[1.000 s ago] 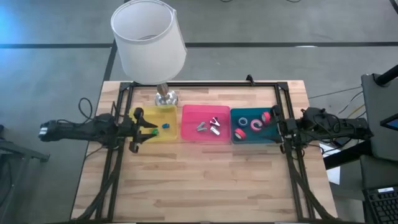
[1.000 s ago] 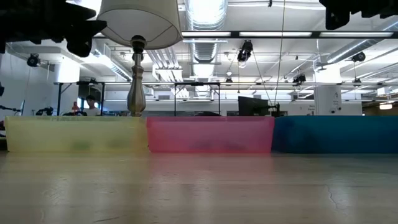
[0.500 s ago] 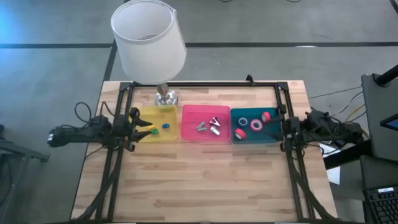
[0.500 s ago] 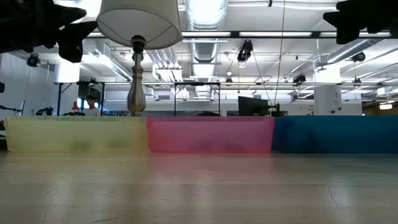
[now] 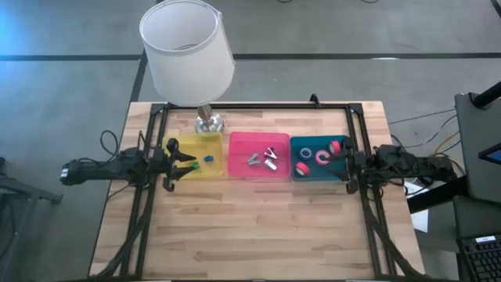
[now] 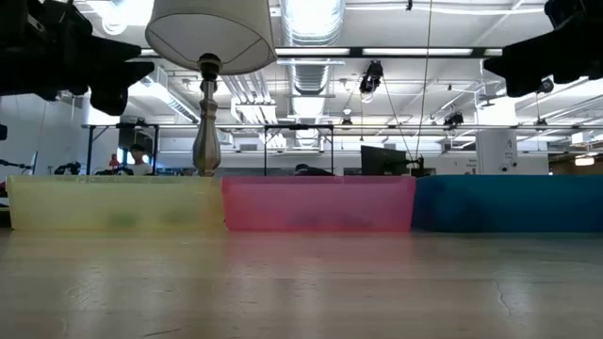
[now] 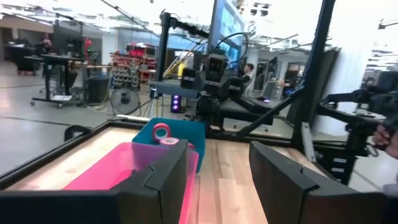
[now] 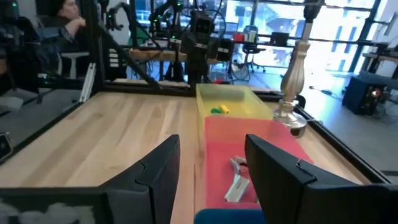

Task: Pick and place Stapler, Stapler remover, tape
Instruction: Return to Home Position

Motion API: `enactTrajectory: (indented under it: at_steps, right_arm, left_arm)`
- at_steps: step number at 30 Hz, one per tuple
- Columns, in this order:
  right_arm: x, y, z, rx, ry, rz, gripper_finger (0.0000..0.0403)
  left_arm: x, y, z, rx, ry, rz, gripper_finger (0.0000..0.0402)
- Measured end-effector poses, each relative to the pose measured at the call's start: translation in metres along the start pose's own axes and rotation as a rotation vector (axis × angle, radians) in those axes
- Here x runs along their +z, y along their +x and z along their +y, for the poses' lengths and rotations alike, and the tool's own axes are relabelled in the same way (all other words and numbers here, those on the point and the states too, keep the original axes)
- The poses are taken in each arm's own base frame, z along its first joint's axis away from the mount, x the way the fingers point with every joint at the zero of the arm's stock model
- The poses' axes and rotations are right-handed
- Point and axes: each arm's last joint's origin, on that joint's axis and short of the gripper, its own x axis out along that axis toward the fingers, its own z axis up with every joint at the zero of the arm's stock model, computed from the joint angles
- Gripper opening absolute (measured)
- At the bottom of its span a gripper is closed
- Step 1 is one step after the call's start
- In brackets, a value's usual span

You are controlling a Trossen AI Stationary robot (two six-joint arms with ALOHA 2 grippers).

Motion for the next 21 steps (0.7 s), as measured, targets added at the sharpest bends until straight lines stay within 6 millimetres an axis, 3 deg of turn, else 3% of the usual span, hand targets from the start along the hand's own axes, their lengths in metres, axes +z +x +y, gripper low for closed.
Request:
enactTrajectory:
  at_steps: [13,21]
  right_arm:
    - [-0.022,0.011,-0.001,-0.057,-0.037,-0.028,0.0171]
    - [-0.031,0.015,-0.004,-0.205,-0.007,-0.061,0.0179]
  left_arm:
    - [-0.009,0.0,0.002,0.045,-0.026,0.058,0.0175]
    - [-0.01,0.0,0.002,0.047,-0.009,0.065,0.0175]
